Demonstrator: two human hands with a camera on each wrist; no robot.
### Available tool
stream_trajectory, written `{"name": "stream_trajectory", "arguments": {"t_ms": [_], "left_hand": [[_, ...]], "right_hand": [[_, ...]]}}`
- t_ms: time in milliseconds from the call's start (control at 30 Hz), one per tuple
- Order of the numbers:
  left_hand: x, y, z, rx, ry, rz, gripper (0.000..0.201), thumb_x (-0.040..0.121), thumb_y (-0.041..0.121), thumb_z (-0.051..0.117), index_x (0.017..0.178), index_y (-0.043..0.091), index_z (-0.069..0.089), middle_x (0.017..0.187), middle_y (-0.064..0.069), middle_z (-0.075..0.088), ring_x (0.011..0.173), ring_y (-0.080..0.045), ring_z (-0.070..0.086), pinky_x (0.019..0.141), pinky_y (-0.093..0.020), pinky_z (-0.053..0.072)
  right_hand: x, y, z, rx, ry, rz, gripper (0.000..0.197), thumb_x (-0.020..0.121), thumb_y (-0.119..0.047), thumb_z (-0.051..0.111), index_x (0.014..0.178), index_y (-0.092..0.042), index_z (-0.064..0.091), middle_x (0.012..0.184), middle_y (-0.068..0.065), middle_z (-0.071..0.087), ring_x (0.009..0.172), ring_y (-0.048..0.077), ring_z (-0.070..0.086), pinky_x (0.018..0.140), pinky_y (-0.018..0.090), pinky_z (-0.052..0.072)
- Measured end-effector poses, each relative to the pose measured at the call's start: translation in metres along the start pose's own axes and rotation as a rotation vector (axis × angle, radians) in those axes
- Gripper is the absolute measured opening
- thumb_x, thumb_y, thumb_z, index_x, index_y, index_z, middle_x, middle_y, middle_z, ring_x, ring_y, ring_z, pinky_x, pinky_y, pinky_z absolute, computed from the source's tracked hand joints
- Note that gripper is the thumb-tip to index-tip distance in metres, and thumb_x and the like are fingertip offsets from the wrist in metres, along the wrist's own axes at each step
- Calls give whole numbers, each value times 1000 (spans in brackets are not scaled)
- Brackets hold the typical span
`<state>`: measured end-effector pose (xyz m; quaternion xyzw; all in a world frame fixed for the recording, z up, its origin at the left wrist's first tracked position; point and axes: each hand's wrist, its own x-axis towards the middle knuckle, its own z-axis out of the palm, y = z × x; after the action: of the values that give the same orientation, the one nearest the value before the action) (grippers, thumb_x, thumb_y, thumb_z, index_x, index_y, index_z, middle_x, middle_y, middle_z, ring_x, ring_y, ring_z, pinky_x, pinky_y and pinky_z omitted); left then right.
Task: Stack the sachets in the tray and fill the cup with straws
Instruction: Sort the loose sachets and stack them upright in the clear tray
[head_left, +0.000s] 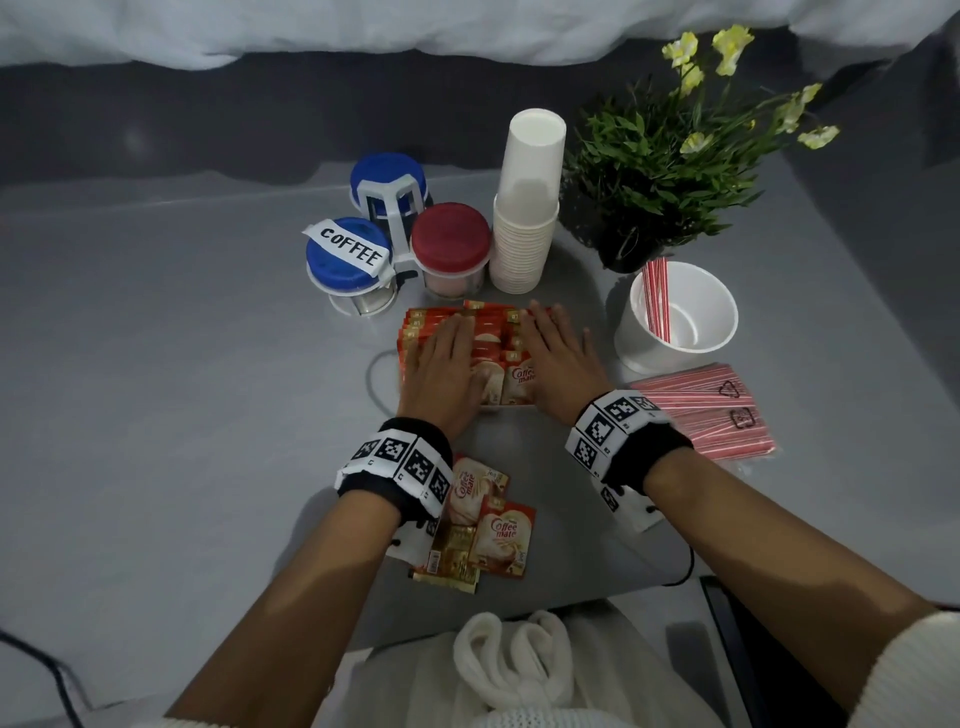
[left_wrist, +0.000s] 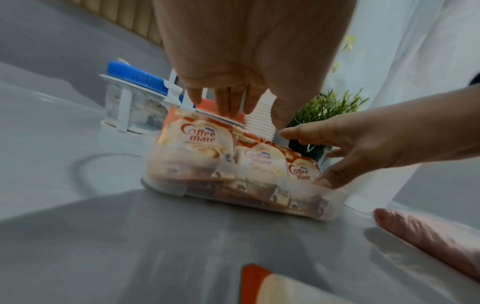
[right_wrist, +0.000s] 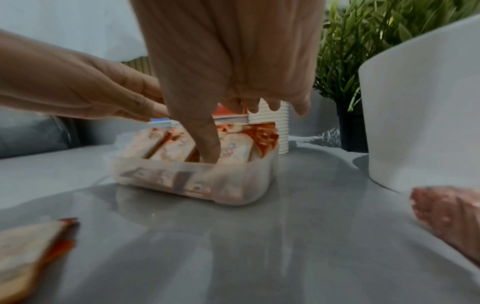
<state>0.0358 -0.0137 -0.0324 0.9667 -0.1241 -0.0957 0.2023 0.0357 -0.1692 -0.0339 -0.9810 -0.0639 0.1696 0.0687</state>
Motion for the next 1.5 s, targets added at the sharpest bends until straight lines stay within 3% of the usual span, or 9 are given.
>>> {"name": "stream_trajectory", "arguments": {"t_ms": [100, 233, 400, 600, 900, 1000, 1200, 1333, 1500], "left_hand": [[-7, -8, -4, -120, 106, 13, 48, 91, 16, 49, 137, 6, 37, 142, -14, 37, 130, -30, 37, 107, -39, 30], [-20, -17, -5, -189, 110, 62, 27, 90, 10, 50, 115, 1, 54, 122, -17, 51, 106, -32, 52, 84, -38, 42], [-45, -34, 1, -158, -22, 70, 13, 88, 7, 51, 95, 0, 59, 103, -15, 59, 94, -31, 56, 77, -36, 43], [-72, -52, 18, -144, -240, -25, 16, 87, 10, 54, 100, 4, 61, 107, -14, 59, 100, -28, 56, 85, -34, 44], [-75, -52, 15, -238, -179, -70, 21, 90, 17, 54, 102, 2, 64, 106, -14, 63, 100, -26, 58, 82, -29, 43], [-71, -48, 13, -470, -134, -194, 26, 90, 24, 57, 104, 3, 64, 99, -9, 65, 94, -22, 61, 84, -30, 47], [-67, -32, 7, -1082, -195, -367, 26, 90, 15, 57, 110, -2, 61, 102, -15, 63, 90, -28, 63, 85, -42, 53], [-64, -29, 8, -1036, -128, -328, 25, 89, 10, 59, 110, 0, 63, 109, -18, 65, 101, -31, 63, 91, -45, 52], [-65, -34, 17, -1006, -137, -349, 22, 82, 20, 62, 100, 8, 65, 109, -22, 66, 103, -30, 62, 94, -52, 49]], "right_hand": [[-14, -12, -3, 62, 46, -18, 79, 89, -16, 54, 148, -12, 3, 158, 4, -6, 146, 27, -6, 116, 50, 7], [-32, -32, 2, 196, 251, -68, 57, 80, -11, 60, 134, -9, 42, 144, 13, 35, 133, 34, 28, 109, 50, 27], [-54, -50, 22, 193, 49, -101, 34, 85, -22, 57, 116, -9, 52, 122, 10, 53, 116, 27, 47, 95, 37, 37], [-62, -62, 49, 201, -134, 59, 41, 79, -31, 68, 110, -10, 50, 119, 10, 52, 111, 29, 49, 91, 40, 41], [-57, -65, 48, 525, 85, 172, 8, 83, -6, 60, 91, -8, 61, 96, 13, 64, 91, 25, 59, 78, 35, 48], [-56, -66, 39, 696, 223, 210, 10, 83, -4, 60, 78, -12, 56, 82, 5, 60, 81, 21, 58, 77, 38, 52], [-64, -69, 26, 996, 357, 178, 6, 83, -1, 62, 88, 2, 61, 78, 3, 54, 70, 10, 51, 63, 10, 43], [-74, -61, 37, 927, 263, 208, 10, 79, -2, 66, 81, -8, 58, 83, 6, 57, 80, 17, 53, 73, 26, 45], [-93, -48, 52, 544, -150, 180, 51, 63, -24, 83, 98, -13, 49, 105, 5, 44, 96, 19, 46, 81, 30, 44]]}}
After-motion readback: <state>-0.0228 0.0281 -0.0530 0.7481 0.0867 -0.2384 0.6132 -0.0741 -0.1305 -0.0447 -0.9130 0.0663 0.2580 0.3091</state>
